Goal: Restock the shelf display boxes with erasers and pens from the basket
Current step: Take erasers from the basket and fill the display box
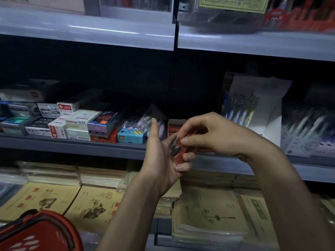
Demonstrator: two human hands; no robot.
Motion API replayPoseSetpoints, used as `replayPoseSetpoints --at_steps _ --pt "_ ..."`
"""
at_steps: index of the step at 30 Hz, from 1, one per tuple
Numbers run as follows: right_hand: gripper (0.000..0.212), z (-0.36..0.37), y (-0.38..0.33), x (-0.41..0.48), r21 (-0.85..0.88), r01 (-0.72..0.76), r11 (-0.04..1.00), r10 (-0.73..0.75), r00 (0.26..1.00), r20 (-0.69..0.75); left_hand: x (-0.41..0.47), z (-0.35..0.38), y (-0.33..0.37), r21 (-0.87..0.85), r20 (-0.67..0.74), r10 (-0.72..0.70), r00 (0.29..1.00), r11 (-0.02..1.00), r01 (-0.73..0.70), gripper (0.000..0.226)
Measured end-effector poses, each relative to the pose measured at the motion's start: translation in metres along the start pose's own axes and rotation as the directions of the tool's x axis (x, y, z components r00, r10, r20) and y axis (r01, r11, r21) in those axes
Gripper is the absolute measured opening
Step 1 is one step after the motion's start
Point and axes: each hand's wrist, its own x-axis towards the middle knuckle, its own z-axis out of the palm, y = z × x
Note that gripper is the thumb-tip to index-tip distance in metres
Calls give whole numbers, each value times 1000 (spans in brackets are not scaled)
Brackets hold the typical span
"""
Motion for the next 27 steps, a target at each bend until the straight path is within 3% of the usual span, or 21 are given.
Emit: replayPoseSetpoints --at_steps 4,6,9,13,17,24,27 --pt "6 -9 13 8 106 -90 990 119 942 -314 2 -3 -1 206 -200 93 975 977 -51 70" --pt "5 -12 26 14 96 -206 974 227 889 -397 4 -6 -3 425 -300 215 929 902 -72 47" --pt "9 -11 42 20 81 -290 954 292 829 -477 7 -10 -6 611 -310 364 878 784 -109 23" --pt "18 -6 57 27 -72 -404 912 288 755 -589 8 -10 -8 637 -283 387 878 760 -129 17" --pt "13 0 67 35 -176 -498 849 309 737 -601 10 -12 -10 658 -274 405 872 741 -137 18" --pt "7 -1 65 32 -58 -327 943 230 769 -597 12 -13 -10 661 -268 409 872 737 -141 18" --pt "13 -2 63 30 -126 -341 931 196 762 -617 13 -14 -10 655 -273 414 869 741 -148 17"
